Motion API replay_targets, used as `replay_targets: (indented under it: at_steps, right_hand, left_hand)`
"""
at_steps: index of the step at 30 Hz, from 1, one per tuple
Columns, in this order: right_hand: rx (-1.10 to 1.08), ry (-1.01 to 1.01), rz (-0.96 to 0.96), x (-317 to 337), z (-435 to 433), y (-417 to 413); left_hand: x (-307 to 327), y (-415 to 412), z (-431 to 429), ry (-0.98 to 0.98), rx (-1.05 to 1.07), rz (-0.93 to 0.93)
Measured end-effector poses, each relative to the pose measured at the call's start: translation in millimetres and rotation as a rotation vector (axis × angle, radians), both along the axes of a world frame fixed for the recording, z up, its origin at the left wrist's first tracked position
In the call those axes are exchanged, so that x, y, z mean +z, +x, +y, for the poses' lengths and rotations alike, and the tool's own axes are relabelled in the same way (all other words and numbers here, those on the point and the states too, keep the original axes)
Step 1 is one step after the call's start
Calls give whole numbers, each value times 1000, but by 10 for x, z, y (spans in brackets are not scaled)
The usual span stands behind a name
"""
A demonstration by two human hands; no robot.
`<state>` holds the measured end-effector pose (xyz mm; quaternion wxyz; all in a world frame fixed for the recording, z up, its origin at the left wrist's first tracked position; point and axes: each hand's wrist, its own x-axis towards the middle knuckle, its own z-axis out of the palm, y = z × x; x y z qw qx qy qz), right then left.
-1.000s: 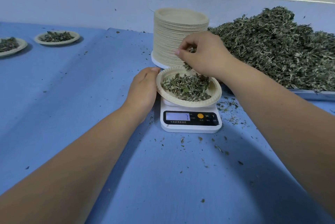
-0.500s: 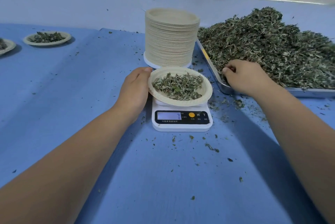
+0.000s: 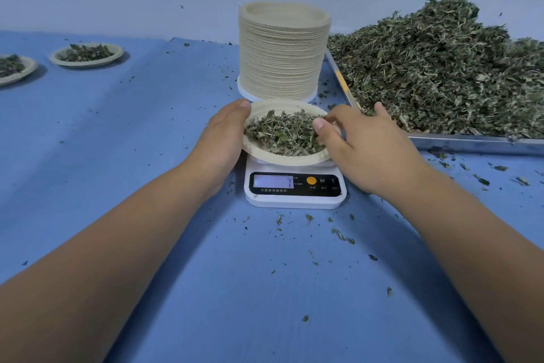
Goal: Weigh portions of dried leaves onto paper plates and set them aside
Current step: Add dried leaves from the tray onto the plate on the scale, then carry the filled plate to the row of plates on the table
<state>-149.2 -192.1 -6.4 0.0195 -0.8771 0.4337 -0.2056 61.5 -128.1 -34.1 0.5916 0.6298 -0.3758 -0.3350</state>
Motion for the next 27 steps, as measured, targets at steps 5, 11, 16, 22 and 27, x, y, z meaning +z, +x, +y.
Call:
replay_targets:
  at_steps: [5, 11, 16, 22, 27]
  right_hand:
    - [116, 211, -228, -81, 36, -50]
    - [299, 327, -194, -77, 199, 62]
    - [407, 282, -255, -6, 361, 436]
    - [496, 254, -238, -35, 705, 1281]
    - [592, 268, -214, -140, 1007, 2084]
  left_hand:
    - [172, -58, 32, -19, 207, 358]
    - [332, 41, 179, -76, 359, 489]
    - [382, 350, 526, -87, 424, 538]
    - [384, 974, 1122, -106, 608, 538]
    - [326, 1562, 1699, -132, 745, 482]
